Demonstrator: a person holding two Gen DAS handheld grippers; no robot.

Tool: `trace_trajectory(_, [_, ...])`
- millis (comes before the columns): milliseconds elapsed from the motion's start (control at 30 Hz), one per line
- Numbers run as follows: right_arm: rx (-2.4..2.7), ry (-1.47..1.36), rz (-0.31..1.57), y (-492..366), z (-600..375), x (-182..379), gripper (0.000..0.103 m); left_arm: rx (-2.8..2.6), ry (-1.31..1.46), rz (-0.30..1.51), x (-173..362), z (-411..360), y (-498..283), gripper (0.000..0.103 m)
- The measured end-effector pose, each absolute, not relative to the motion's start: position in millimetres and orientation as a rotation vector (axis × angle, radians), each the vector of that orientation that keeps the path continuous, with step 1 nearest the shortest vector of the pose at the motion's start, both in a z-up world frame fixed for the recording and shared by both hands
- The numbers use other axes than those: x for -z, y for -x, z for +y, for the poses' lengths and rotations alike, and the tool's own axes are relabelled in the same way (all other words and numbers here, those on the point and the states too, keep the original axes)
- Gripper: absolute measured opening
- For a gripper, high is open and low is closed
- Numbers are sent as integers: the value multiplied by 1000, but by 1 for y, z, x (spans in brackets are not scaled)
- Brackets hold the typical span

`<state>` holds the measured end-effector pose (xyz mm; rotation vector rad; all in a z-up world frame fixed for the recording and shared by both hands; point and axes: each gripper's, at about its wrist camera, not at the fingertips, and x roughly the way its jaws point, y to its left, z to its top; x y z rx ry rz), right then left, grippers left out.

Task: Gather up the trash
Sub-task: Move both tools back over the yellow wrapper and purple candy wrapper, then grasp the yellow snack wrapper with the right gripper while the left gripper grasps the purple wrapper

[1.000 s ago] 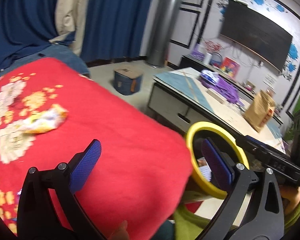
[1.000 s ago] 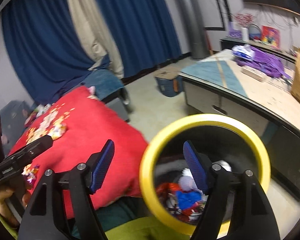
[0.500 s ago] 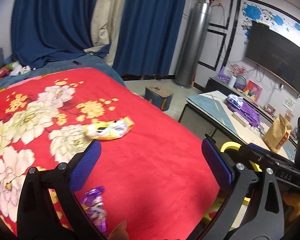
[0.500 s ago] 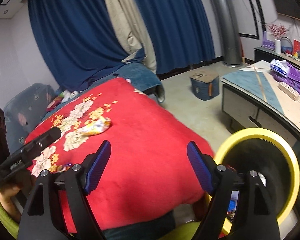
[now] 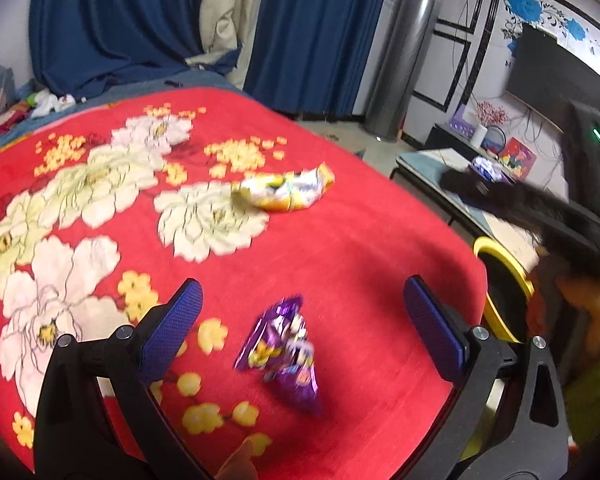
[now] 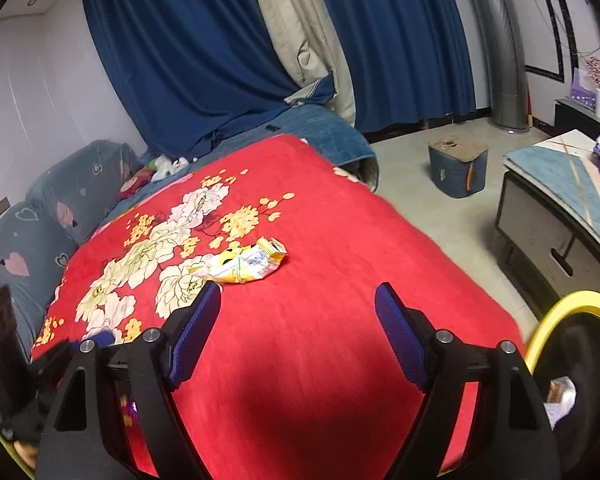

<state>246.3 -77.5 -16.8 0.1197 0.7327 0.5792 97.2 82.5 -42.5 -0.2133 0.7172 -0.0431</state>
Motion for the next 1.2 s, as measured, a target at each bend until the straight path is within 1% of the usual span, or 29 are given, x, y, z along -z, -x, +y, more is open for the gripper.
trace_trajectory(100, [-591,-128,788,-267,-60,27,77,64,231,765,52,85,-96,92])
trace_trajectory(167, [-596,-145,832,-281,-46,36,77,75,230,791,58,84,-95,86])
trace_trajectory(233, [-600,-155,861,-292,-34,42,77,85,228,822,66,83,-94,73])
trace_trajectory(267, [-600,-160,881,-299,-26,46,77,87,229,834,70,82,-94,70])
trace_trajectory(333, [-593,-176,910,-310,-15,54,77,95,246,861,77,82,-96,58])
trace_trajectory(367, [-591,-186,931,-317,-9,59,77,102,258,868,79,83,-96,54])
trace_trajectory(500, [-584,-233,990,-335,4,75,77,120,300,875,84,92,-97,35])
trace_trajectory(633, [-573,-288,1016,-348,10,87,77,144,331,879,87,96,-99,31])
trace_trajectory(700, [-576,-322,1011,-352,12,90,72,151,334,876,86,96,-99,29])
trace_trajectory(733, [-584,-332,1009,-353,13,91,64,154,332,875,86,96,-100,28])
trace_trajectory(767, [-600,-339,1011,-354,14,93,53,158,329,874,86,95,-100,28])
trace_trajectory(833, [-628,-350,1009,-354,16,94,39,162,326,873,86,94,-101,27])
trace_trajectory(867, [-640,-350,994,-351,15,93,36,163,323,871,86,93,-101,27])
trace_trajectory(1033, [-658,-276,894,-329,3,78,30,169,320,858,84,91,-102,26])
trace_trajectory(1200, [-633,-244,804,-307,-32,61,29,177,303,836,79,84,-105,25])
